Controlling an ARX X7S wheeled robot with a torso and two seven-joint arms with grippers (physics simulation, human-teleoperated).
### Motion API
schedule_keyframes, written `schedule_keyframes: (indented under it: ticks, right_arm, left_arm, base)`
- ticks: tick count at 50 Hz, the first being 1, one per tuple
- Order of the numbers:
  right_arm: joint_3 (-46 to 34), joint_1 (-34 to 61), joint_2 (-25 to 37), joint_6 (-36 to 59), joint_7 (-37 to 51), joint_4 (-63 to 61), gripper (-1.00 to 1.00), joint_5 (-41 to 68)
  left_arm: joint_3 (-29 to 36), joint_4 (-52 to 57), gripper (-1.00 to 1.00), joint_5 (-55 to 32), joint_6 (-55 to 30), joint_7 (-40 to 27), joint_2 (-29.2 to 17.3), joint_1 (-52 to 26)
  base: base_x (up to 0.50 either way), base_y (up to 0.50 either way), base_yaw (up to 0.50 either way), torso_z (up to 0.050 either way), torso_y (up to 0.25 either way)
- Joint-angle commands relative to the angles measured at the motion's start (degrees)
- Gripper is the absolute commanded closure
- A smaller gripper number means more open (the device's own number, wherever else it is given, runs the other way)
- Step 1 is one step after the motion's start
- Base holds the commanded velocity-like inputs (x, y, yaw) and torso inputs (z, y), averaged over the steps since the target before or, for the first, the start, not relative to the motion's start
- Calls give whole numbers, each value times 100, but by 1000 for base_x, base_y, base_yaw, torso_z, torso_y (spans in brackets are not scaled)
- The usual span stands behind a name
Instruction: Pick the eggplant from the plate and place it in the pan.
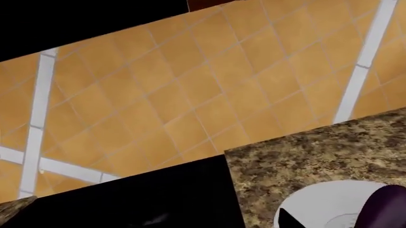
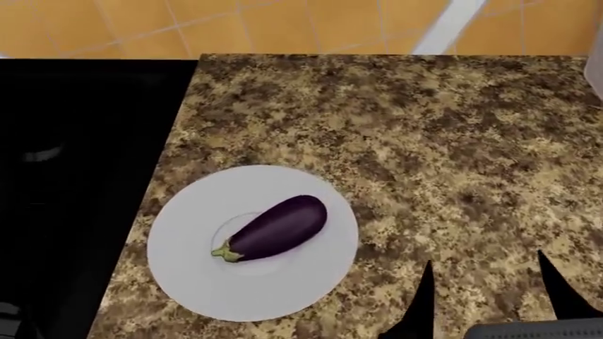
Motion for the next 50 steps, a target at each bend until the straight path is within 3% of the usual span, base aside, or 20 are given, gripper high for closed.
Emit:
schedule_keyframes:
  ticks: [1, 14, 19, 36, 42, 50]
  right_arm:
    - [180, 13, -155, -125, -187, 34, -100, 5]
    - [142, 29, -178, 9, -58, 72, -100, -41]
    - [165, 56, -220, 34, -18, 99, -100, -22]
    - [108, -111, -298, -253, 30, 341, -100, 13]
    - [157, -276, -324, -276, 85, 299, -100, 17]
    - [125, -424, -355, -229, 176, 164, -100, -8]
  left_arm:
    - [-145, -175, -100, -39, -7, 66, -16, -186]
    - [224, -520, -100, -174, -122, 82, -79, -738]
    - [74, -1141, -100, -1330, -1047, 210, 181, -1779]
    - [3322, -3300, -100, -101, -546, 2305, -136, -4186]
    - [4046, -4088, -100, 268, -507, 2802, -110, -4722]
    - [4457, -4345, -100, 341, -547, 3218, -15, -5190]
  base:
    - [500, 0, 0, 0, 0]
    - [424, 0, 0, 0, 1]
    - [0, 0, 0, 0, 0]
    - [0, 0, 0, 0, 0]
    - [0, 0, 0, 0, 0]
    - [0, 0, 0, 0, 0]
